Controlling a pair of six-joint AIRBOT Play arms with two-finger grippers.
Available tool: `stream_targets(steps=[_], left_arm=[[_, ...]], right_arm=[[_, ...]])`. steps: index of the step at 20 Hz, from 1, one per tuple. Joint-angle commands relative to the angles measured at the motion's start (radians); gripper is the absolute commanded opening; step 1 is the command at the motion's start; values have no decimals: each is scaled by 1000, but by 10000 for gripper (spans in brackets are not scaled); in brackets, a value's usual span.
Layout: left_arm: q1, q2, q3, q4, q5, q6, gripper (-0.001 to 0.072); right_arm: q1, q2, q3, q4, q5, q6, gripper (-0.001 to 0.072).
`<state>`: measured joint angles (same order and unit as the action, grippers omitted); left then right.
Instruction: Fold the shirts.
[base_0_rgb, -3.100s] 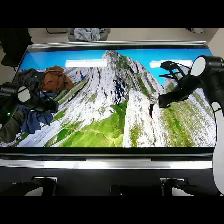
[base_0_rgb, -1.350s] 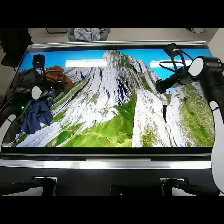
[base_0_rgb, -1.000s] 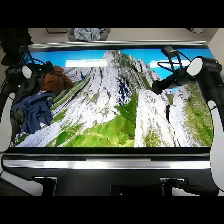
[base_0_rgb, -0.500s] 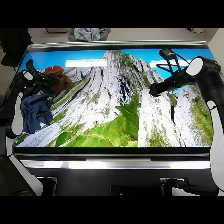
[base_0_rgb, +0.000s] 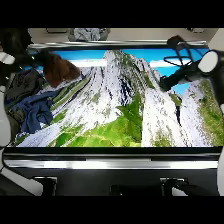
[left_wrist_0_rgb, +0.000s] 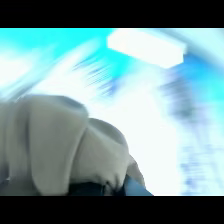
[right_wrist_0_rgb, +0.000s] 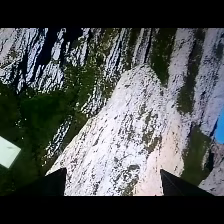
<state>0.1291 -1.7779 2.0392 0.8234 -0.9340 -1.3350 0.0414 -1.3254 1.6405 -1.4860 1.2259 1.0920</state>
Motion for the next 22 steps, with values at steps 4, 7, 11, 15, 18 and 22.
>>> stream_targets(steps=[4,7,11,15,18,22], left_arm=[[-226,463,-92,-150,-108,161,29],[-367,539,-252,-146,-214,157,29],[-552,523,-605,-92,-193,174,29],[-651,389,-872,-53,-38,176,29],[-651,246,-850,-154,-117,101,305],[-481,251,-631,-148,-372,27,673]], right_arm=[[0,291,28,-108,29,-7,694],[0,382,28,-116,189,-6,694],[1,396,-13,-114,447,58,676],[0,396,-239,-110,343,86,678],[0,388,-428,-33,159,128,679],[0,311,-439,85,3,124,686]])
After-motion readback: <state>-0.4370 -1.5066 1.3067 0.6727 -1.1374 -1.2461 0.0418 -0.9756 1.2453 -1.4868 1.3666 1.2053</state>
